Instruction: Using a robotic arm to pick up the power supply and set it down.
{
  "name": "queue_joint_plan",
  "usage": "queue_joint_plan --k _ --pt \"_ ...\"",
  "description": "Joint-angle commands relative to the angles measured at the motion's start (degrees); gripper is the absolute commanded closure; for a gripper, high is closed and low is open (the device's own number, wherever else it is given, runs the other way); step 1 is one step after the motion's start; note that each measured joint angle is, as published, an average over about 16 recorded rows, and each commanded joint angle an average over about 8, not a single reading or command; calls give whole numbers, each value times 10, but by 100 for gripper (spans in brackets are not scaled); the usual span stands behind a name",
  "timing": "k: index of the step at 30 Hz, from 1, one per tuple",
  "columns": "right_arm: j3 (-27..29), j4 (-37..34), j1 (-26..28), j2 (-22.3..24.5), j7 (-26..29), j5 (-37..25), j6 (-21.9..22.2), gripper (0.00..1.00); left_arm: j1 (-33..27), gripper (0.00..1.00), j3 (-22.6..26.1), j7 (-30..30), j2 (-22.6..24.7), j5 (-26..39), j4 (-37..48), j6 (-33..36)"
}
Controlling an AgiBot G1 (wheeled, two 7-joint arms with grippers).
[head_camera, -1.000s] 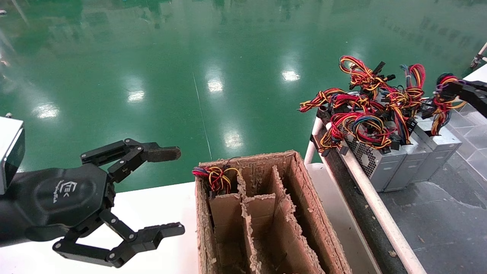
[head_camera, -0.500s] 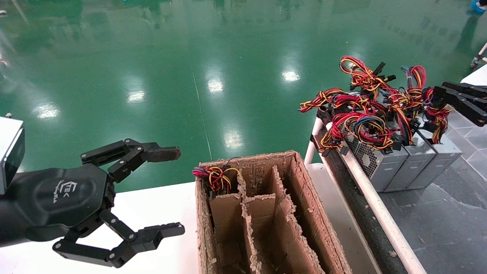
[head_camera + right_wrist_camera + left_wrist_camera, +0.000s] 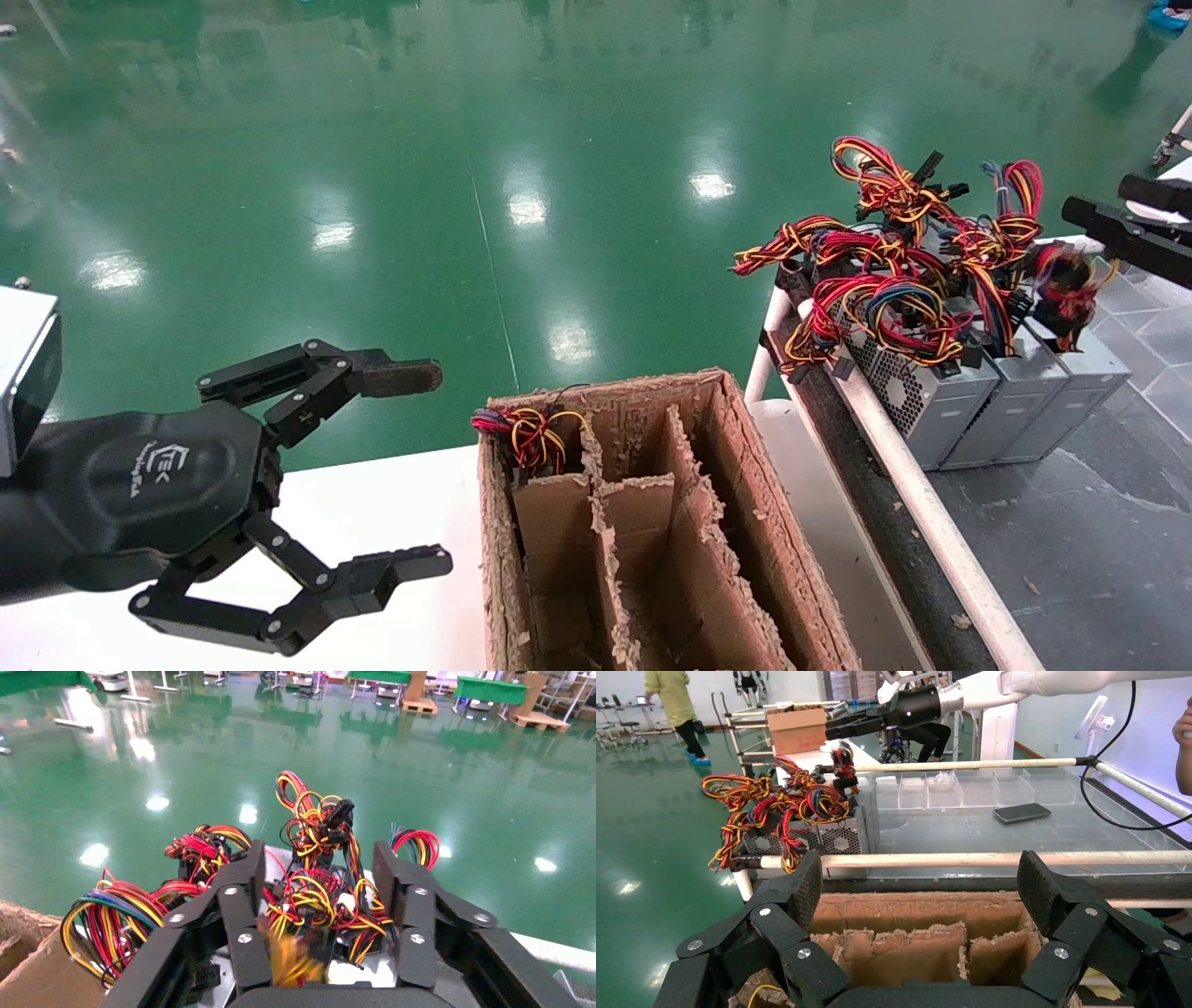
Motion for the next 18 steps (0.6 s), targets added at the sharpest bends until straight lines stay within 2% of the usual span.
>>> queue_joint_plan --k 1,8,18 --pt "2 -1 1 -1 4 3 -1 0 0 0 0 0 0 0 0 0" --pt "11 25 -14 1 11 24 -17 0 0 0 0 0 0 0 0 0" --pt "10 146 -72 6 52 58 -26 0 0 0 0 0 0 0 0 0"
